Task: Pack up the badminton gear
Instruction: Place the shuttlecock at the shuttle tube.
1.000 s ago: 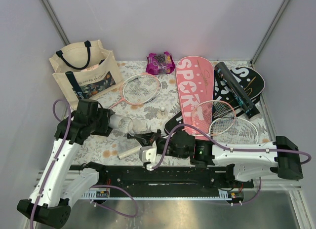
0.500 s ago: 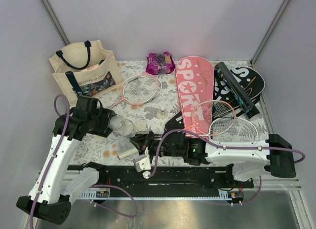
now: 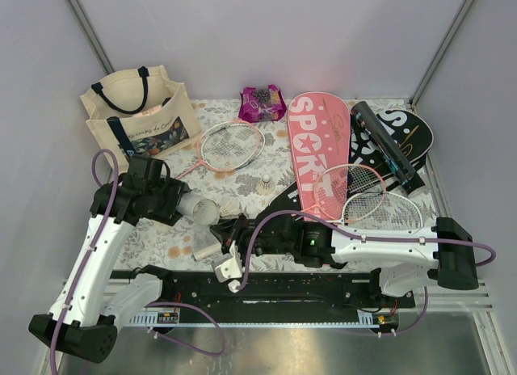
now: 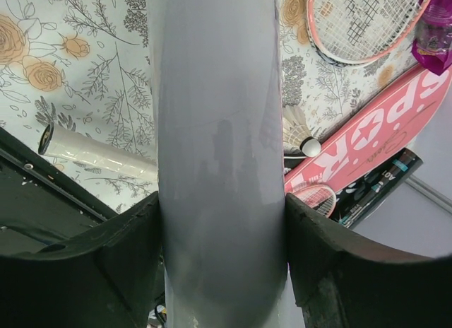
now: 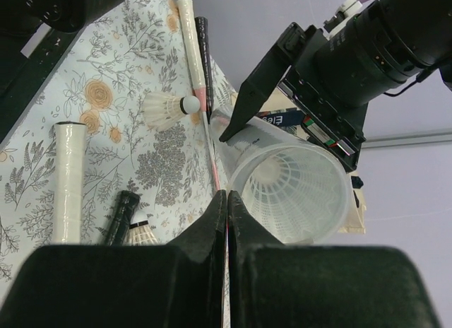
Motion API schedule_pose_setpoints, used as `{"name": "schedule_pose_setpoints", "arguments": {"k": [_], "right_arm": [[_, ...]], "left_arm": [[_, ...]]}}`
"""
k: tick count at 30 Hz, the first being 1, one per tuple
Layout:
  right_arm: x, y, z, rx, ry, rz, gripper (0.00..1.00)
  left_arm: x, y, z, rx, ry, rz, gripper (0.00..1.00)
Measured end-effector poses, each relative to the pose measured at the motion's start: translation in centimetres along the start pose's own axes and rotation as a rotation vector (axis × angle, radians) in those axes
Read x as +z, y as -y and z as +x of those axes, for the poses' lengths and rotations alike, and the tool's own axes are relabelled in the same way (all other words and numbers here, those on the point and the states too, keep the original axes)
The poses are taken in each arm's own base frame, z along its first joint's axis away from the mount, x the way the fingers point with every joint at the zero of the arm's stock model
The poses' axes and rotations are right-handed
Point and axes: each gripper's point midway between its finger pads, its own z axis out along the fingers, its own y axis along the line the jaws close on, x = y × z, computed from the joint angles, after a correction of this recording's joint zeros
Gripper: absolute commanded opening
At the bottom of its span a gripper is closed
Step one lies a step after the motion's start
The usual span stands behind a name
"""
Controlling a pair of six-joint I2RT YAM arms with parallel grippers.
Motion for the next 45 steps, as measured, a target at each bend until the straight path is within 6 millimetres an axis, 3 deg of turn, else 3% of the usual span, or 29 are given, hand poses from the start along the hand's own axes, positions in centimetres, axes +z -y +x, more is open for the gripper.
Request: {"name": "schedule_pose_setpoints", "arguments": {"k": [22, 26, 32, 45], "right_arm": [[1.3, -0.2, 0.8, 0.037, -0.016, -0.070, 0.00], [1.5, -0.4, 0.9, 0.053, -0.020, -0.074, 0.16], [1.5, -0.4, 1.1, 0.073, -0.026, -0.072, 0.29], [2.1, 0.0, 1.5, 0.087, -0.037, -0.066, 0.33]], "left_arm": [[0.3, -0.2, -0.9, 0.102, 0.048, -0.009, 0.00], [0.4, -0.2, -1.1, 0.109, 0.059, -0.009, 0.00], [0.3, -0.1, -1.0, 0.109, 0.052, -0.002, 0.00], [0.2, -0.1, -1.0, 0.109, 0.052, 0.006, 0.00]]}}
